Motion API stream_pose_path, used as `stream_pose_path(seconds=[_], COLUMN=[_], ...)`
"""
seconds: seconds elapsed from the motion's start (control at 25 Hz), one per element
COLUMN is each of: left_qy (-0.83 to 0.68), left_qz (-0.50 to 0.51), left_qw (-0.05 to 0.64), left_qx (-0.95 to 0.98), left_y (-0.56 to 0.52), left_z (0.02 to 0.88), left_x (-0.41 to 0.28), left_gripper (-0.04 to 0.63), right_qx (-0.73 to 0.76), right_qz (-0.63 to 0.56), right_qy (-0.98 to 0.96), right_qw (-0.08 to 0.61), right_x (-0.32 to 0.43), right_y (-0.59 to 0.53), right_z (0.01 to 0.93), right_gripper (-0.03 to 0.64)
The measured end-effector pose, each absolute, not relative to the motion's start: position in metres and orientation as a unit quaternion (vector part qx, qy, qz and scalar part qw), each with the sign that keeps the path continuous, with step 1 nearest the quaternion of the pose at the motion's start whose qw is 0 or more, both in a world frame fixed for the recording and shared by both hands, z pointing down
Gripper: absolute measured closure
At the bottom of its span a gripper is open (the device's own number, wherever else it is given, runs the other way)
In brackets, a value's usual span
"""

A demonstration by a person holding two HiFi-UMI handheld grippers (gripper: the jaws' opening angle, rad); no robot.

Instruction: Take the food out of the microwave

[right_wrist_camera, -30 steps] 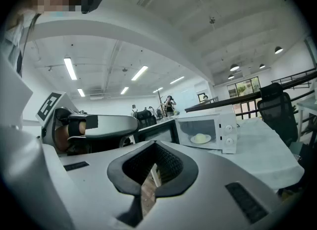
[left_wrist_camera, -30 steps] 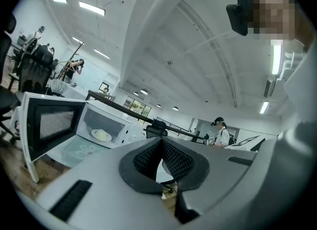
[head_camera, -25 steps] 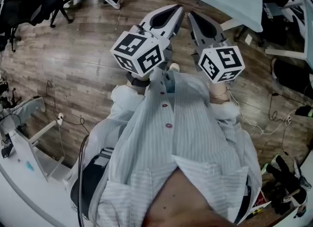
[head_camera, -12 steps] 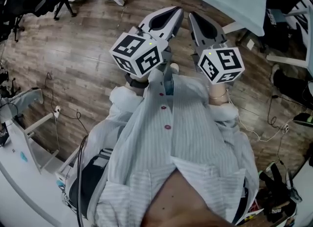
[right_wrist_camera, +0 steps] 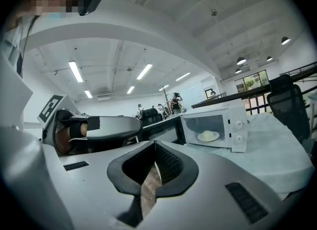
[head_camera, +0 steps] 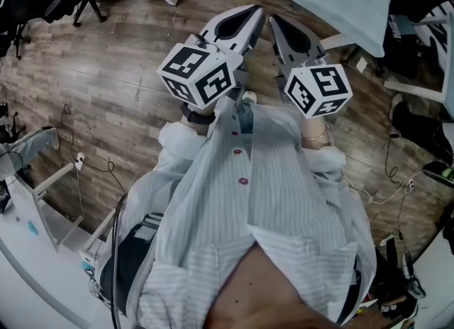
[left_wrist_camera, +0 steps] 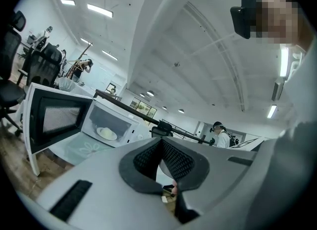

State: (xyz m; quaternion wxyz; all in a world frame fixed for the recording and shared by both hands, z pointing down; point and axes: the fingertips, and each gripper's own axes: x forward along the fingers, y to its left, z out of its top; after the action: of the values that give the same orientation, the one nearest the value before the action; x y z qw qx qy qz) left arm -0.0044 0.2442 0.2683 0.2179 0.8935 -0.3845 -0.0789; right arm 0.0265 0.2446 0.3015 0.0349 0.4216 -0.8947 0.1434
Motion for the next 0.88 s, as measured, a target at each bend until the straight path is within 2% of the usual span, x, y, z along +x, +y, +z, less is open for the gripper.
stream_pose_path(seconds=[0.88], left_qy=[-0.334], left_qz=[-0.053], left_qw=[0.213], left_qx=[0.917], left_y=[0.036], left_z=[0.267], left_x=[-0.072], left_gripper=[0.588], right_qx=[0.468], right_qz=[0.144], right_qy=[-0.871], right_qw=[0.036], right_x=[-0.041], right_y=[0.040], right_z=[0.301], right_gripper=[0.584])
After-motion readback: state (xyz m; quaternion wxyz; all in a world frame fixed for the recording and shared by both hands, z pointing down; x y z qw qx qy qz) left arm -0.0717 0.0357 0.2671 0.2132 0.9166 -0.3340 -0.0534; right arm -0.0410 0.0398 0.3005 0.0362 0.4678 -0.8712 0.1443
